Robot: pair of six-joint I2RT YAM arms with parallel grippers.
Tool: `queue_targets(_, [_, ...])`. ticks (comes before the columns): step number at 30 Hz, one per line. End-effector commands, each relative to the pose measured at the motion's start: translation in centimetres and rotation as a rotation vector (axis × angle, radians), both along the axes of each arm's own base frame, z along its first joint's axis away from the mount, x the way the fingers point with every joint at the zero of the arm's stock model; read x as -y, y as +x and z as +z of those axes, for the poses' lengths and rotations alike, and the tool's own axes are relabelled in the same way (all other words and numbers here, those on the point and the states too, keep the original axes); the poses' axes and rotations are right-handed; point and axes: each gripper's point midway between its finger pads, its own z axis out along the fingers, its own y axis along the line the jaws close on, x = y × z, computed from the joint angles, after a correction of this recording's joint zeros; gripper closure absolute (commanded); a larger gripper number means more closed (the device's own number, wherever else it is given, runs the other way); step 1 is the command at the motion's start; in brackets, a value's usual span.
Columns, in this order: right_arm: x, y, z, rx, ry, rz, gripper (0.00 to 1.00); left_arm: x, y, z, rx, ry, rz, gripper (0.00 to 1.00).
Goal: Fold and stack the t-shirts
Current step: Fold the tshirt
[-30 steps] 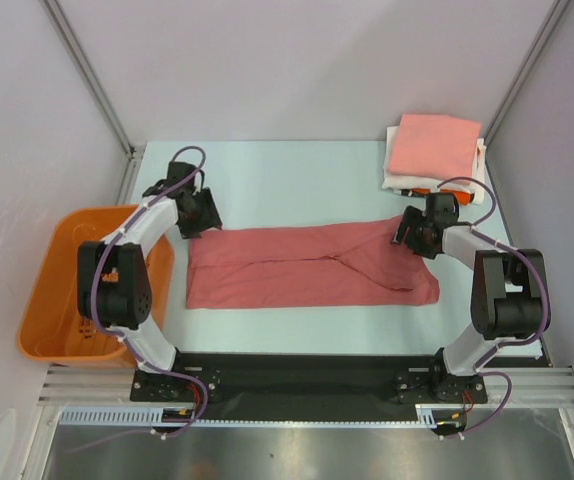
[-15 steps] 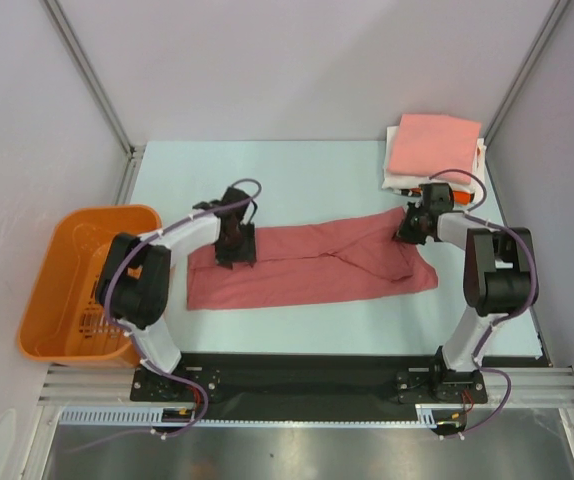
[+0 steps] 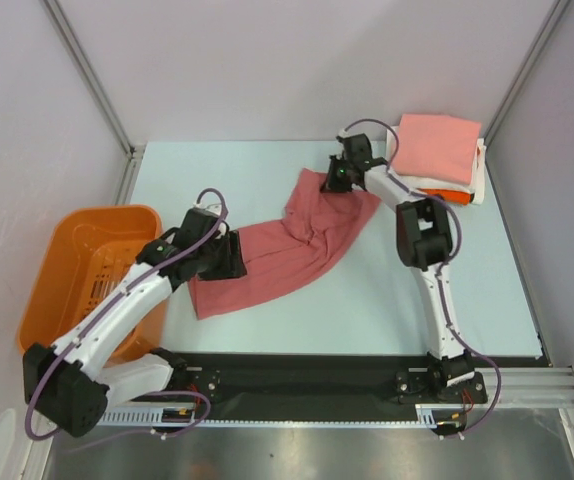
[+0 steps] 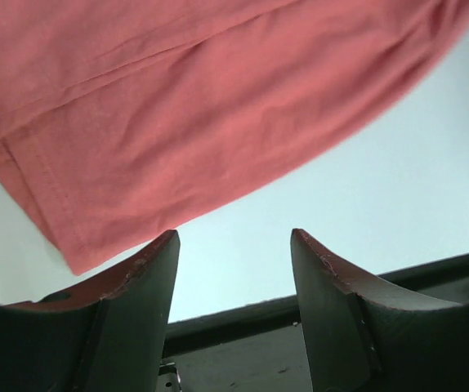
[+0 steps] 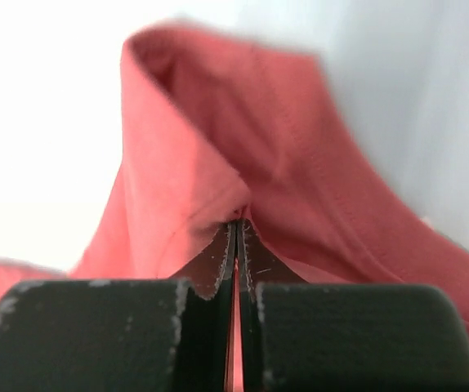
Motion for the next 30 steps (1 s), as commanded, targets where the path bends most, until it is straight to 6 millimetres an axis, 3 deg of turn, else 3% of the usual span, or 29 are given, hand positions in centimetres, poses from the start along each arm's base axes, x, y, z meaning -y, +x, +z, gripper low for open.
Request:
queue_targets(1, [-2.6,3.6,1.4,0.029,0.062,0.01,1.0,-0.6,-1.6,0.3,-0.01,-0.008,-0.011,0.38])
queue_targets(2, [-3.3,4.5,1.1,0.037,0.08,0.014,1.0,-0.5,-2.0,0.1,-0.016,-0.018,-0.018,0.38])
queue_targets(3, [-4.1,6.6,4.3,0.135,0.123,0.021,1.0,-0.5,-2.2,0.0,-0.023,-0.025,-0.018,0.38])
queue_targets(4, [-4.5,7.1,2.0,0.117,0.135,0.016,1.0,-0.5,-2.4,0.2,-0.018,-0.031,-0.021,0.39])
queue_targets(6, [-5.1,8.8,3.2,0.207,0.176,0.015,1.0,-0.4,-2.8,-0.1,-0.029,-0.042,-0.029,0.39])
queue_targets(9, [-4.8,9.4,3.6,0.246,0.161,0.001,1.0,-0.4,-2.8,-0.2,-0.02,-0.045,-0.037,0.39])
queue_targets(12, [-3.5,9.5,6.4,0.295,0.136,0.008,0.8,-0.2,-2.8,-0.1,-0.021,-0.046,-0.051,0.39])
queue_targets(13, [-2.4,9.4,8.4,0.321,0.126,-0.008,0.62,-0.2,-2.8,-0.1,-0.018,-0.046,-0.053,0.39])
queue_targets(15, [-1.3,9.7,11.0,0.378,0.108,-0.02,0.45,-0.2,-2.7,0.4,0.0,-0.055,-0.051,0.39])
queue_targets(16, [-0.7,9.8,12.5,0.401,0.101,-0.029,0.31,-0.2,-2.7,0.6,0.005,-0.055,-0.048,0.39])
queue_targets(17, [0.0,9.6,15.2,0.431,0.108,-0.039,0.26,-0.2,-2.7,1.0,0.018,-0.059,-0.049,0.39])
queue_targets(18, [0.3,9.4,16.5,0.444,0.109,-0.04,0.2,-0.3,-2.6,1.3,0.025,-0.059,-0.048,0.39])
queue_targets(20, [0.8,8.8,18.6,0.454,0.105,-0.047,0.18,-0.6,-2.4,2.2,0.048,-0.051,-0.04,0.39])
queue_targets(21, [0.9,7.3,20.6,0.45,0.106,-0.049,0.19,-0.8,-2.3,2.6,0.064,-0.037,-0.041,0.39])
queue_targets(23, [0.4,5.0,21.9,0.436,0.099,-0.056,0.2,-2.2,-1.6,3.5,0.104,0.027,-0.005,0.39])
queue_targets(24, [-0.6,1.8,21.6,0.395,0.092,-0.035,0.2,-2.8,-1.4,3.9,0.122,0.052,0.009,0.39])
queue_targets(26, [-2.0,-1.8,22.5,0.375,0.11,-0.044,0.2,-4.3,-0.8,5.0,0.17,0.112,0.047,0.39])
queue_targets(27, [-3.6,-6.2,21.7,0.325,0.106,-0.007,0.21,-4.7,-0.6,5.5,0.19,0.125,0.058,0.39])
queue_targets(30, [-6.0,-12.6,20.0,0.207,0.161,-0.022,0.21,-6.7,0.1,7.2,0.268,0.169,0.131,0.39])
